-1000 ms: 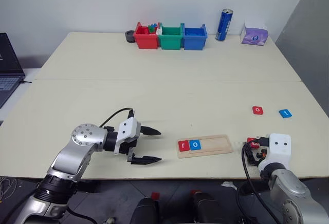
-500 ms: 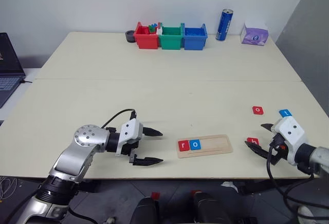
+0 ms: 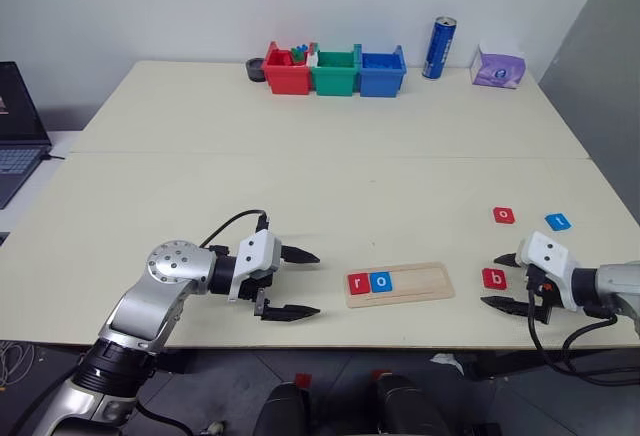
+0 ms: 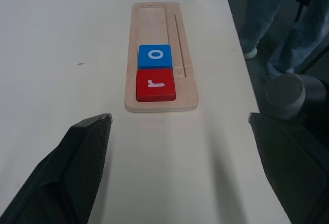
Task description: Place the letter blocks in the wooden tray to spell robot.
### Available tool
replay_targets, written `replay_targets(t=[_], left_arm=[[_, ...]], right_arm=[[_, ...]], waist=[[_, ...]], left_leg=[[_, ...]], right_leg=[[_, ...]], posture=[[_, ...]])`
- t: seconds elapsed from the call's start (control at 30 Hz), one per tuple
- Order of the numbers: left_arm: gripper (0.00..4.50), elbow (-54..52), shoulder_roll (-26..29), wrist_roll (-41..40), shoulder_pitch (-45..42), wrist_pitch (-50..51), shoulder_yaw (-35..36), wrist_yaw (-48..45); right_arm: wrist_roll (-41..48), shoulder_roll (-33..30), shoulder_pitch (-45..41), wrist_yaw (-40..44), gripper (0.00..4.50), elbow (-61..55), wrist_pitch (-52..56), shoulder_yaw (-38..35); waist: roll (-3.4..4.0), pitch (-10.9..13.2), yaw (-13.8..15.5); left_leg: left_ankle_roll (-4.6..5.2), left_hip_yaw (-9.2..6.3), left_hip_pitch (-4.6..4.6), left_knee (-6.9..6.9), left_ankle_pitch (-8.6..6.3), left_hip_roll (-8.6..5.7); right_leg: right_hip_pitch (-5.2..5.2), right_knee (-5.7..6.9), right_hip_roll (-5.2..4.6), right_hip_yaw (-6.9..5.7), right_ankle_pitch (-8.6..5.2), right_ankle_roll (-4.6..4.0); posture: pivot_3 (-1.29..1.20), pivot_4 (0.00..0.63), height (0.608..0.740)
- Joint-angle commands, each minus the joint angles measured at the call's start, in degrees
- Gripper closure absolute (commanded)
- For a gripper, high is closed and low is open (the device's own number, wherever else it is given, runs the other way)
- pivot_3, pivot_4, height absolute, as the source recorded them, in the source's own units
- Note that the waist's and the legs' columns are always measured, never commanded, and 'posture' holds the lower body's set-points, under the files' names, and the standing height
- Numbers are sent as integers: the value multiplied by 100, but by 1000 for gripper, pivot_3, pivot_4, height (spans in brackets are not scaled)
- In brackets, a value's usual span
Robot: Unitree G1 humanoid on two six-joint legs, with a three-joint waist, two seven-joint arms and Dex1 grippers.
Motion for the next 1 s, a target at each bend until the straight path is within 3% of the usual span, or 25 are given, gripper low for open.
replay_targets(t=[0.03,0.23,0.47,0.6,0.8,1.0], left_arm=[[0,-180,5,8,-21,-23,-30,20],[0,-204,58,29,31,-42,-11,44],[0,-216,148,59,109,-59,82,54],[0,-117,184,100,106,-134,123,72],[0,7,169,173,88,-266,108,86],[0,13,164,197,153,-343,112,123]], right_arm=[[-104,-86,-165,165,946,164,-77,106],[-100,-112,-346,312,3018,260,-52,174],[390,-152,-722,583,3047,-1022,673,232],[175,99,-1274,516,3047,-1712,1023,1004],[-445,400,-2035,490,3047,-1487,1110,2015],[-729,608,-2411,581,3047,-1186,1009,2393]], waist=[[0,0,0],[0,0,2],[12,7,-7],[12,8,-4],[10,11,17],[9,12,18]], left_leg=[[0,-1,1,0,0,1],[0,-2,1,5,0,2],[0,-8,2,4,0,3],[0,-15,2,3,0,5],[0,-12,-4,5,0,0],[0,-13,-5,5,0,1]], right_leg=[[0,1,0,0,0,0],[2,2,-2,0,1,1],[0,5,-2,2,1,1],[-1,5,3,-3,1,1],[-3,1,-7,-4,2,0],[-5,2,-9,-6,10,-14]], posture=[[0,150,740],[0,150,740],[0,150,740],[0,150,740],[0,150,740],[0,150,740]])
